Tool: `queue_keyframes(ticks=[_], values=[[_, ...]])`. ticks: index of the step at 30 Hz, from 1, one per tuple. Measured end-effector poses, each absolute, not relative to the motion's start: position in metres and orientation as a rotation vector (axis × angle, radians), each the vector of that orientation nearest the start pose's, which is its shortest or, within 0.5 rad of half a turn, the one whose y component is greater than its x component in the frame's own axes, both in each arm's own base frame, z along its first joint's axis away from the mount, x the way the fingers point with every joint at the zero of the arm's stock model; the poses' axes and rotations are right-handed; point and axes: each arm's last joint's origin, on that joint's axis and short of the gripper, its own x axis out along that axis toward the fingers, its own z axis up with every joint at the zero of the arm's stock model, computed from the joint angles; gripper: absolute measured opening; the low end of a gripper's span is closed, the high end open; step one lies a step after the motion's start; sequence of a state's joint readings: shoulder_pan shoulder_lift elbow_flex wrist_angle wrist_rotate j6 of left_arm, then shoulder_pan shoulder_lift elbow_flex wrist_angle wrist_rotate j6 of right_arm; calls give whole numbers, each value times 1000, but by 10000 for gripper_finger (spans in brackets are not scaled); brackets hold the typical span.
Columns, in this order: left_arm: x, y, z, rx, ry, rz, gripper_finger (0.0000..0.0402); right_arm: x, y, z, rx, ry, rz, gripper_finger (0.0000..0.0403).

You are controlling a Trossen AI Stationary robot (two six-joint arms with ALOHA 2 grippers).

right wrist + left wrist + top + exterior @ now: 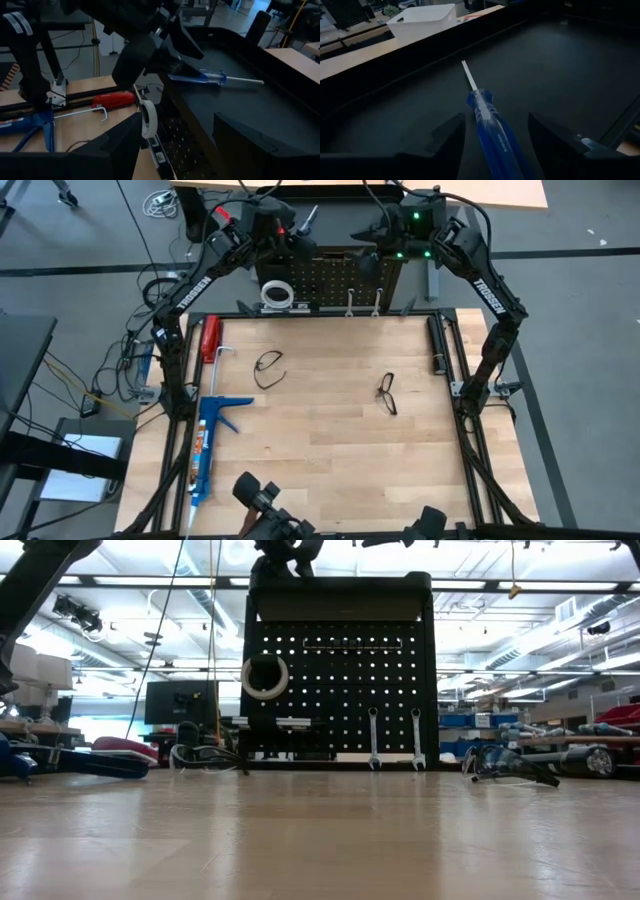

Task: Hang tools onto peg board
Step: Remove the blue screwdriver from the black pegboard

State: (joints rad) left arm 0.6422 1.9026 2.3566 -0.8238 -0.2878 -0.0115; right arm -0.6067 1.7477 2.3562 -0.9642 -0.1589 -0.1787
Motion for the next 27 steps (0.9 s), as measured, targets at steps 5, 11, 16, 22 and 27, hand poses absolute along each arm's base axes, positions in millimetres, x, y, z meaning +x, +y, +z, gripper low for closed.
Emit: queue_keyframes(ticks=[5, 11, 16, 22, 27], values=[[304, 241, 479, -78, 389, 923, 213, 269, -180, 519, -36, 371, -409, 246], [301, 243, 478, -95, 409, 885, 171, 271, -177, 519, -23, 367, -396, 246], [300, 242, 475, -103, 433, 871, 99, 272, -175, 520, -17, 356, -375, 246], [301, 242, 475, -98, 436, 846, 9, 272, -176, 520, 0, 346, -378, 246], [303, 244, 477, -58, 416, 861, 3, 272, -176, 520, 5, 345, -378, 246]])
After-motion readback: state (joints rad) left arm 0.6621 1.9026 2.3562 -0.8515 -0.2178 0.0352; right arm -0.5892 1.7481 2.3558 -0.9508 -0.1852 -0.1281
